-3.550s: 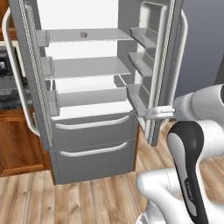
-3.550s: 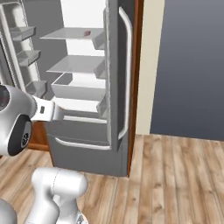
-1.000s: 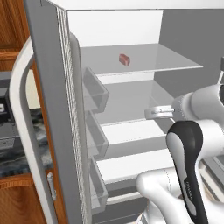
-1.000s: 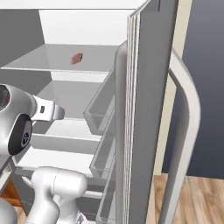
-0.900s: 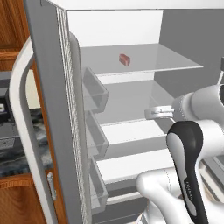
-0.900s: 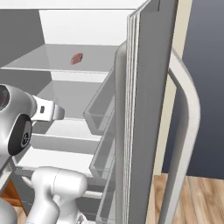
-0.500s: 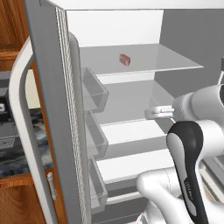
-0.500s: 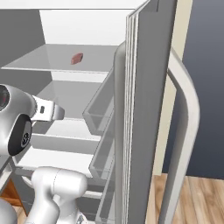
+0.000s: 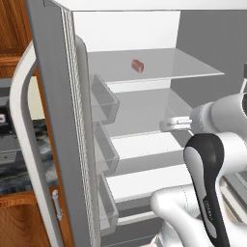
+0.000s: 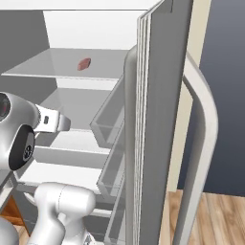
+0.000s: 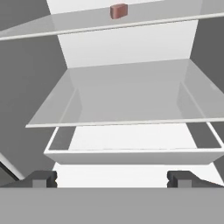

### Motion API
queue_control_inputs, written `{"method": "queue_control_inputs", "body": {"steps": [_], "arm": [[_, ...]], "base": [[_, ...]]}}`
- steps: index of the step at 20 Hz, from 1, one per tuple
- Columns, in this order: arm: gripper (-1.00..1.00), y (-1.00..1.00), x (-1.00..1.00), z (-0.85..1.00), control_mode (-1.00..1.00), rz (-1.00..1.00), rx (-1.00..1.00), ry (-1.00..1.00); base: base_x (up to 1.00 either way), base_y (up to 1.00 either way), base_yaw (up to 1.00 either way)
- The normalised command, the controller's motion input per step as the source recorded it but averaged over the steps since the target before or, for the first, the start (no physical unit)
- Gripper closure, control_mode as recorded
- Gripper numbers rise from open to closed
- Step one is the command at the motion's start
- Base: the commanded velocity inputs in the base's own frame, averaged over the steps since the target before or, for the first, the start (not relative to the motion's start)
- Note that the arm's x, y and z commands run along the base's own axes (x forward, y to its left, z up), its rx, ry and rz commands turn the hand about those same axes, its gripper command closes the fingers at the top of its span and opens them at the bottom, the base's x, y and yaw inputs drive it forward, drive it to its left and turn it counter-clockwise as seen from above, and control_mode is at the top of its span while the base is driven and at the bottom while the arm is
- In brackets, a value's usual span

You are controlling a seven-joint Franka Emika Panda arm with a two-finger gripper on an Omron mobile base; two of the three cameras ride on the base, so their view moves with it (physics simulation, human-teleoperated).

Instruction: Take the cheese, steak, and cucumber from the fridge and place them on the plate on the dining counter to create an appetizer plate.

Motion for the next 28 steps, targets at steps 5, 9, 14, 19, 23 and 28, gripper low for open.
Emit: {"method": "queue_control_inputs", "body": {"steps": [5,9,14,19,23,28], "arm": [[-1.00,0.00,-0.01,0.08,-1.00,0.00,0.00,-0.02],[-1.00,0.00,-0.08,0.29,-1.00,-0.02,0.00,-0.05],[-1.00,0.00,-0.14,0.40,-1.00,-0.03,0.00,-0.04],[-1.00,0.00,-0.01,0.48,-1.00,-0.06,0.00,-0.01],[-1.00,0.00,0.00,0.54,-1.00,-0.07,0.00,0.00],[-1.00,0.00,0.00,0.45,-1.00,-0.03,0.00,0.00]], "base": [[0.00,0.00,0.00],[0.00,0.00,0.00],[0.00,0.00,0.00],[0.00,0.00,0.00],[0.00,0.00,0.00],[0.00,0.00,0.00]]}}
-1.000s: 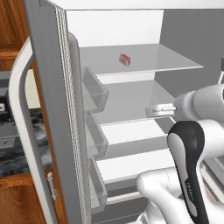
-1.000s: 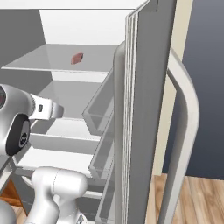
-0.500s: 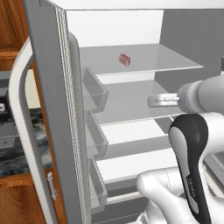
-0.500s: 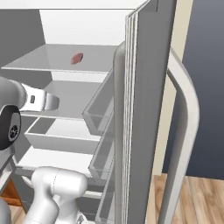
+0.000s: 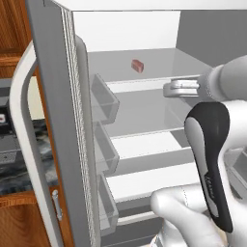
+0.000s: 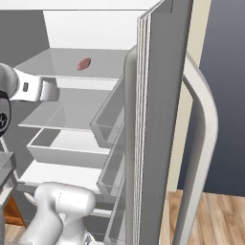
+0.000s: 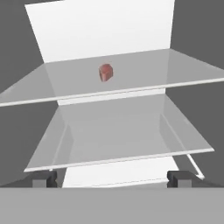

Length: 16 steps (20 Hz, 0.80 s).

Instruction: Take the cheese, steak, and cucumber from the fridge and place them on the plate on the dining counter to create an appetizer plate.

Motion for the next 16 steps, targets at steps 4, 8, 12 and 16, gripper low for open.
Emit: {"method": "queue_control_inputs", "body": {"steps": [4,8,12,16], "arm": [[-1.00,0.00,0.18,0.20,-1.00,0.00,0.00,0.00],[-1.00,0.00,0.39,0.01,-1.00,0.00,0.00,0.03],[-1.00,0.00,0.64,-0.02,-1.00,0.00,0.00,0.01],[-1.00,0.00,0.72,-0.07,-1.00,0.00,-0.04,0.00]], "base": [[0.00,0.00,0.00],[0.00,0.00,0.00],[0.00,0.00,0.00],[0.00,0.00,0.00]]}}
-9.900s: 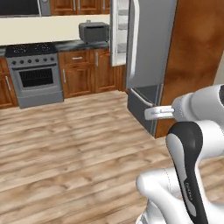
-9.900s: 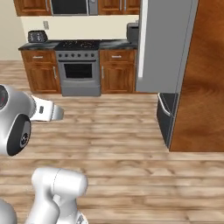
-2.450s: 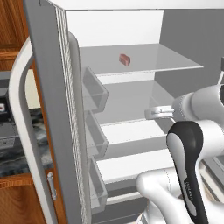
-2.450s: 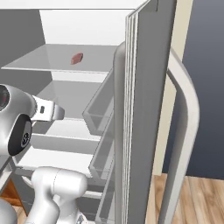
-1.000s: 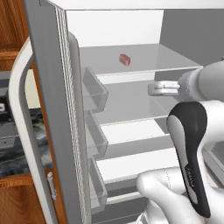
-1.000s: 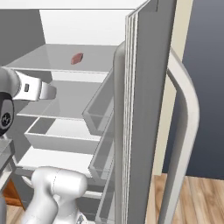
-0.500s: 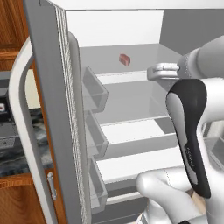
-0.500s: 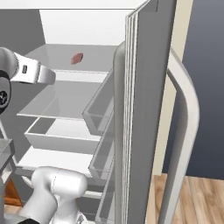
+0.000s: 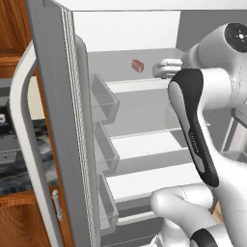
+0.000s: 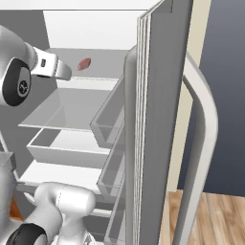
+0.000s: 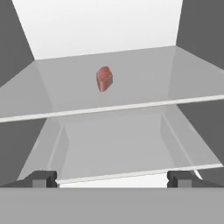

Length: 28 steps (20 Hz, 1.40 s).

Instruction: Take the cheese, steak, and cucumber from the fridge and place them on the plate on the dining counter to create an appetizer plate.

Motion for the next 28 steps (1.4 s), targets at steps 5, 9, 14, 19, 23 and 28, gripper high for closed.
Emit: {"method": "queue_control_inputs", "body": {"steps": [5,9,14,19,23,28], "arm": [[-1.00,0.00,0.65,-0.23,-1.00,0.00,-0.14,-0.06],[-1.00,0.00,0.64,-0.24,-1.00,0.00,-0.07,-0.02],[-1.00,0.00,0.73,-0.04,-1.00,0.00,0.01,0.03],[-1.00,0.00,0.61,0.00,-1.00,-0.02,0.06,0.06],[-1.00,0.00,0.51,0.00,-1.00,-0.04,0.04,0.04],[-1.00,0.00,0.47,-0.03,-1.00,-0.04,0.00,0.01]], "base": [[0.00,0.00,0.00],[0.00,0.00,0.00],[0.00,0.00,0.00],[0.00,0.00,0.00],[0.00,0.00,0.00],[0.00,0.00,0.00]]}}
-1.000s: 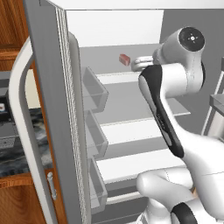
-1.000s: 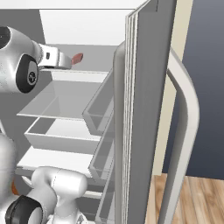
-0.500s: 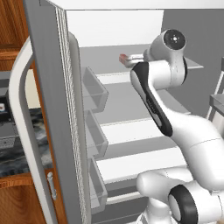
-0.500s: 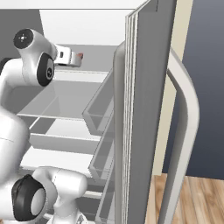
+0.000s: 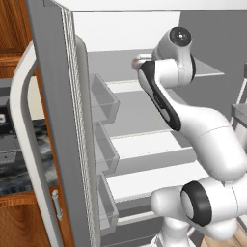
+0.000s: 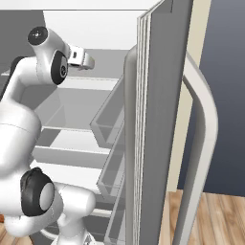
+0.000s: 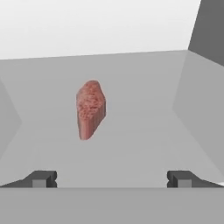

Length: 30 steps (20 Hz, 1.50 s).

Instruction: Take the cheese, steak, and cucumber from the fridge and place them on the plate on the dining counter to create an appetizer plate.

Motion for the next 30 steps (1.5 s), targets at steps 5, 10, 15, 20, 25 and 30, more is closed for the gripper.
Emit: {"method": "queue_control_inputs", "body": {"steps": [5,10,15,20,25,30], "arm": [[-1.00,0.01,0.48,-0.15,-1.00,-0.03,0.00,0.00],[-1.00,0.00,0.42,-0.25,-1.00,-0.03,0.00,0.00],[-1.00,0.03,0.41,-0.20,-1.00,-0.04,0.00,0.01],[-1.00,0.10,0.36,-0.05,-1.00,-0.04,0.00,0.02],[-1.00,0.26,0.27,0.00,-1.00,-0.02,0.00,0.02],[-1.00,0.15,0.25,-0.01,-1.00,0.00,0.00,0.04]], "base": [[0.00,0.00,0.00],[0.00,0.00,0.00],[0.00,0.00,0.00],[0.00,0.00,0.00],[0.00,0.00,0.00],[0.00,0.00,0.00]]}}
